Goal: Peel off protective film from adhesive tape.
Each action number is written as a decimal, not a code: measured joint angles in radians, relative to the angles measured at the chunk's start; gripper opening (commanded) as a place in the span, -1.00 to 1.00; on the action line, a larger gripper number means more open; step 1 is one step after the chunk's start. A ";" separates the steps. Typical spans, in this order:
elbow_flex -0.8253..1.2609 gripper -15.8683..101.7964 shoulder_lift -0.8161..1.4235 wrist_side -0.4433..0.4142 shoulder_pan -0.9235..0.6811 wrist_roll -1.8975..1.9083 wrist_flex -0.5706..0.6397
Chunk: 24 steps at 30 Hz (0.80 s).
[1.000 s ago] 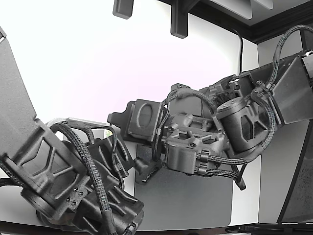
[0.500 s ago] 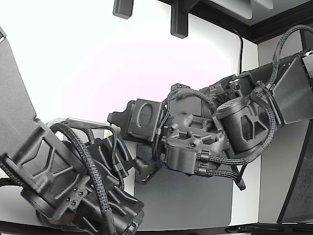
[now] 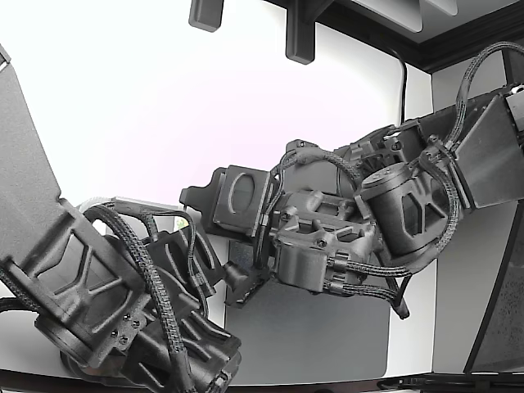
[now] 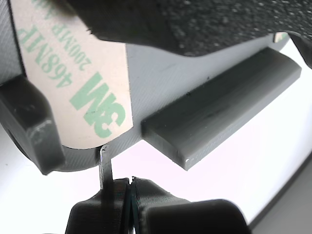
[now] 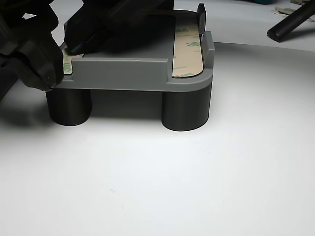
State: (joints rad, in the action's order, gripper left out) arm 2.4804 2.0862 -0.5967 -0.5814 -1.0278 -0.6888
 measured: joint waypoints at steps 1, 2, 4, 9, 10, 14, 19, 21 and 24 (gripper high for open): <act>0.000 -0.90 0.000 0.000 0.000 0.000 0.000; -0.002 -0.90 0.000 0.000 0.000 0.000 0.000; -0.002 -0.90 0.000 0.000 0.000 0.000 -0.002; -0.006 -0.90 -0.003 0.000 0.000 -0.002 -0.003; -0.006 -0.90 -0.005 0.000 0.000 -0.002 -0.003; -0.015 -0.90 -0.005 -0.003 0.000 -0.011 -0.015; -0.034 -0.90 -0.032 -0.044 -0.020 -0.026 -0.029; -0.046 -0.90 -0.046 -0.055 -0.034 -0.021 -0.037; -0.046 -0.90 -0.055 -0.067 -0.052 -0.021 -0.038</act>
State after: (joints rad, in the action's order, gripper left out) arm 2.4344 2.0310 -0.6642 -0.6335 -1.0492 -0.7271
